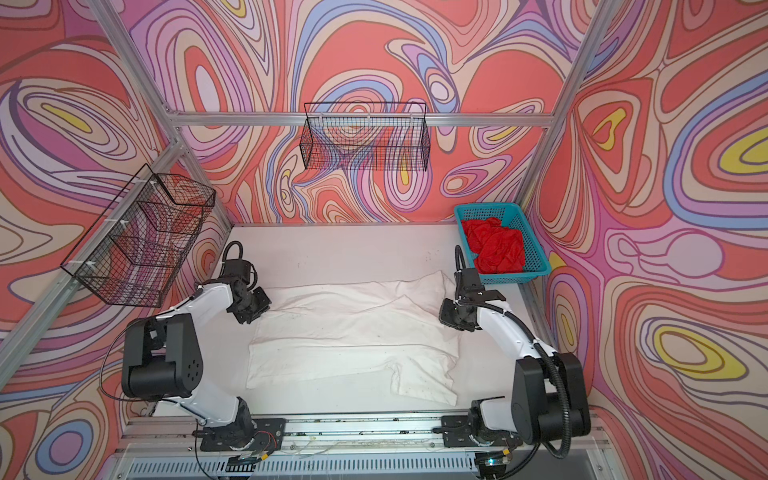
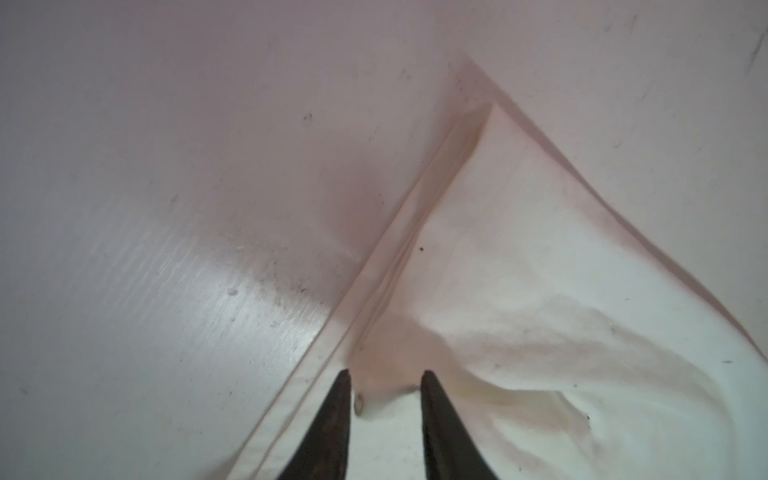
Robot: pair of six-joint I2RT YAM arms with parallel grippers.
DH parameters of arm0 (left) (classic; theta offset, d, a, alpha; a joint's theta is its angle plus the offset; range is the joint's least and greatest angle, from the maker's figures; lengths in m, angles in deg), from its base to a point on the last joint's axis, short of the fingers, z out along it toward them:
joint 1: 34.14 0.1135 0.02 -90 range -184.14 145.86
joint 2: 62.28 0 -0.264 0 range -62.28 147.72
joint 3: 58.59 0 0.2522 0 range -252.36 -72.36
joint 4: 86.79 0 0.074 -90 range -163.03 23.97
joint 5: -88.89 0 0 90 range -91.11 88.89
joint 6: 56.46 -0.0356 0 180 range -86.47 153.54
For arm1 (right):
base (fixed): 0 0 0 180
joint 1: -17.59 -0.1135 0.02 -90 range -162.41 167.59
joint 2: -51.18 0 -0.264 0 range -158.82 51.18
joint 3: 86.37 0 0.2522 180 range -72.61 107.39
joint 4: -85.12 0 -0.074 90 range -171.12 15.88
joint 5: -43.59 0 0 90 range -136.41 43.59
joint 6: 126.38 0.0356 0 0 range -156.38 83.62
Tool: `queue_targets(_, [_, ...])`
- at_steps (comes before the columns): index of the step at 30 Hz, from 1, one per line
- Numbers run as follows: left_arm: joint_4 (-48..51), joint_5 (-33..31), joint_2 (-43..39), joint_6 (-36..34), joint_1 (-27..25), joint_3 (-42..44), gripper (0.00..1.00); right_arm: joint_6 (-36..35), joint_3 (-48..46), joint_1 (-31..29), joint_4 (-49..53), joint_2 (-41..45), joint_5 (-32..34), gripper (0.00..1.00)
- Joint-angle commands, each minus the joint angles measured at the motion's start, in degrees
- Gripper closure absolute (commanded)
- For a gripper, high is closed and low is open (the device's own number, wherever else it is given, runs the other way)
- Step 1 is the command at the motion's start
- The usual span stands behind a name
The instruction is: Fold and stack the t-shirts
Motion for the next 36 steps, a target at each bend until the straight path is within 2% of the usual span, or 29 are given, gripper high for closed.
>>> queue_targets(1, [2.9,-0.5,-3.6,0.9,0.4,0.5,0.47,0.5,2.3,0.4,1.7,0.4,2.2,0.69])
queue_targets(5, [3.3,-0.7,-6.2,1.2,0.4,-0.8,0.39,-1.1,7.4,0.3,2.2,-1.0,1.9,0.59])
queue_targets(11, [3.7,0.5,-3.6,1.2,-0.8,-3.9,0.37,-2.8,13.7,-4.0,-2.5,-9.6,-1.4,0.58])
queue_targets(20, [2.1,0.8,-3.4,3.4,-3.7,-1.6,0.37,-3.8,23.8,-13.0,-7.4,-26.0,-2.8,0.58])
queue_targets(28, [1.7,0.8,-3.8,3.8,-4.0,-0.1,0.36,-6.7,27.2,-14.2,-6.6,-31.9,0.3,0.63])
queue_targets(36, [1.5,0.8,-3.7,4.0,-4.0,0.0,0.36,-7.4,26.3,-14.2,-7.4,-33.5,-0.8,0.69])
